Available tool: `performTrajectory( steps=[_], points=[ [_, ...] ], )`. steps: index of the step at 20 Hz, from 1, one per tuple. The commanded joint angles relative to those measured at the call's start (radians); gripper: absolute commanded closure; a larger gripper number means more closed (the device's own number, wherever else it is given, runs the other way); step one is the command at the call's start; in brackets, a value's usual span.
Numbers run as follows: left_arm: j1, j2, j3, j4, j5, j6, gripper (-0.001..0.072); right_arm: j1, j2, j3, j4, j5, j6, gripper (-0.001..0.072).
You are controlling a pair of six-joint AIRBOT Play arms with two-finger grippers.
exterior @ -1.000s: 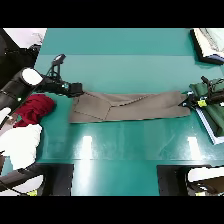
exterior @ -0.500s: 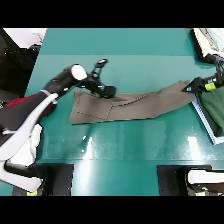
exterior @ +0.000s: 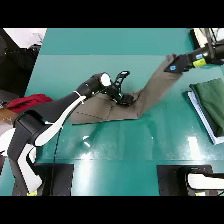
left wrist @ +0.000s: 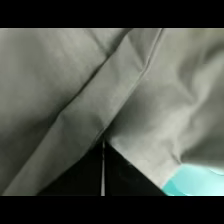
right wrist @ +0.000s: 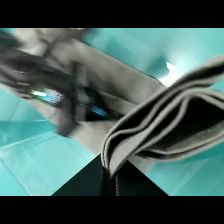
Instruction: Fold the shirts.
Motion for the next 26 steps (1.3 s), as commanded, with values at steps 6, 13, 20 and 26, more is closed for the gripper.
performTrajectory(
  steps=[6,13,20,26],
  points=[
    [-0.006,-0.031,0.009,0.004,0.007,0.0,0.0682,0.19,0.002,0.113,0.006,-0.05,0.014,0.0699],
    [0.0,0.057,0.014,0.132,-0.055,-0.012,0.0683,0.229,0.002,0.118,0.01,-0.071,0.014,0.0699],
    [0.275,0.324,0.014,0.283,-0.172,-0.034,0.0682,0.379,-0.051,0.118,0.009,-0.148,0.012,0.0699],
    [0.561,0.605,0.014,0.418,-0.216,-0.026,0.0682,0.667,-0.257,0.118,0.053,-0.479,-0.142,0.0695]
  ],
)
